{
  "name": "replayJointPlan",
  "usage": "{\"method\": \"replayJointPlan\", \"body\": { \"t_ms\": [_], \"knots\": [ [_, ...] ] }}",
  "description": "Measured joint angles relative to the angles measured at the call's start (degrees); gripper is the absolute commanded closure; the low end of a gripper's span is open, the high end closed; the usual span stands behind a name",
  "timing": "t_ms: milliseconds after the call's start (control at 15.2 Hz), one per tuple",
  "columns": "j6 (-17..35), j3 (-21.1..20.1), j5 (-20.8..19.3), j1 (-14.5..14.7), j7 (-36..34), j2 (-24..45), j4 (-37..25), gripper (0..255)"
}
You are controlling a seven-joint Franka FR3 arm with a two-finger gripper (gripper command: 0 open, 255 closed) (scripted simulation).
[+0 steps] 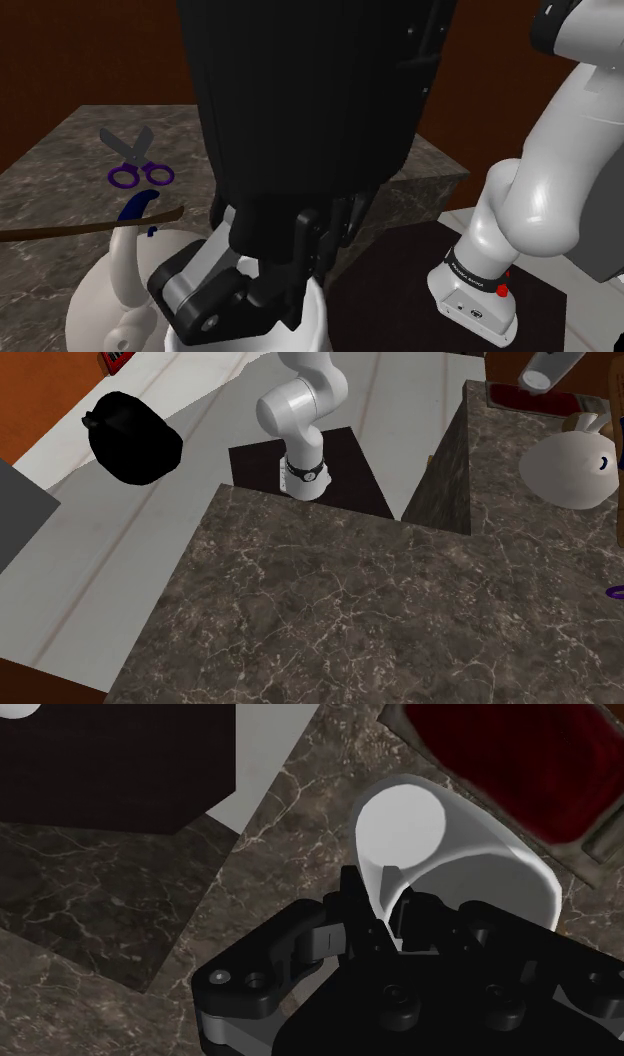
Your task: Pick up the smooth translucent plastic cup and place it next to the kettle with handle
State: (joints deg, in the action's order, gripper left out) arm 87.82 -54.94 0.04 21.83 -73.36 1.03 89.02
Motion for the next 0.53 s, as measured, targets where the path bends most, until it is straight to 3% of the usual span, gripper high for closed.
{"method": "replayJointPlan", "body": {
  "t_ms": [528],
  "knots": [
    [6.4,0.6,1.7,-0.6,1.3,-2.1,7.7,255]
  ]
}}
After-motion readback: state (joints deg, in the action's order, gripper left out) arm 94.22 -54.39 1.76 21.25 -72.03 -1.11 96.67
